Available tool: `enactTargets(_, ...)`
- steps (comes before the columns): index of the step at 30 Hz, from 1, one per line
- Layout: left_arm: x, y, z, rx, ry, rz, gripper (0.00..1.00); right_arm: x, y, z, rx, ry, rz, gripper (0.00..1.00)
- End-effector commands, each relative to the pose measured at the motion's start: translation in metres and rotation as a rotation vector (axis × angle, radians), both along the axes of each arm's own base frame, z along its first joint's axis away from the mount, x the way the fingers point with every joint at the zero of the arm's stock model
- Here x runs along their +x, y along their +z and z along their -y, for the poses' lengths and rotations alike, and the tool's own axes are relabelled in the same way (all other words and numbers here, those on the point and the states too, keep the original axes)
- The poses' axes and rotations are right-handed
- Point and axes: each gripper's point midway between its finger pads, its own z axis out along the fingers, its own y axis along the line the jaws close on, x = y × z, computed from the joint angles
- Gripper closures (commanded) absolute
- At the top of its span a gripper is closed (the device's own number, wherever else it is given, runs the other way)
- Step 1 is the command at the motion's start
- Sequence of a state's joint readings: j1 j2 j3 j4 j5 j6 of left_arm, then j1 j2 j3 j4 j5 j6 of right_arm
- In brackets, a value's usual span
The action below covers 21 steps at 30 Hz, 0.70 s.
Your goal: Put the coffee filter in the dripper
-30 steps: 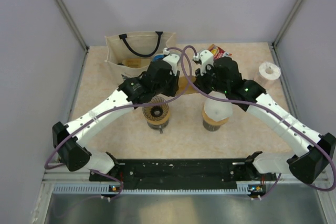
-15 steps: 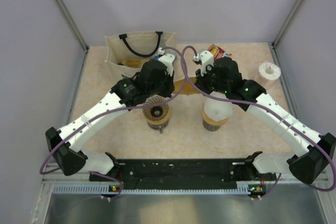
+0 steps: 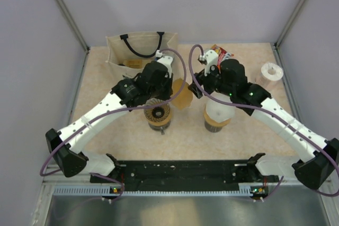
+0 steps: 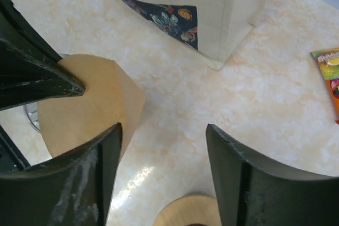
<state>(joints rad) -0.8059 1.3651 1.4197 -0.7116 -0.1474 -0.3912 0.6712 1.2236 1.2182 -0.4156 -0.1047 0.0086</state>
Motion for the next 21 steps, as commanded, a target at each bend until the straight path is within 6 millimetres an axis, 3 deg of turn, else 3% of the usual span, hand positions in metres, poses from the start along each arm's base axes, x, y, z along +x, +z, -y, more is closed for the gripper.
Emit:
enactTargets(1,-0.003,0.019,-0.013,-0.027,0.088,-0.021,1.0,-0.01,0.057,-0.008,0.203,0.05,0.152,0.31)
enactTargets(5,-0.008,0.023,-0.021,-0.045,0.128,-0.067,1.0,-0.018,0.087,0.004,0.335,-0.003,0.238,0.18)
enactTargets(8,-0.014,0.031,-0.031,-0.054,0.151,-0.108,1.0,-0.022,0.093,0.023,0.393,-0.087,0.278,0.01)
enactTargets(13,-0.035,0.028,-0.051,-0.07,0.156,-0.266,1.0,-0.023,0.082,0.044,0.401,-0.182,0.285,0.01)
enactTargets(21,-0.061,0.017,-0.075,-0.052,0.183,-0.392,1.0,-0.012,0.061,0.047,0.34,-0.235,0.243,0.01)
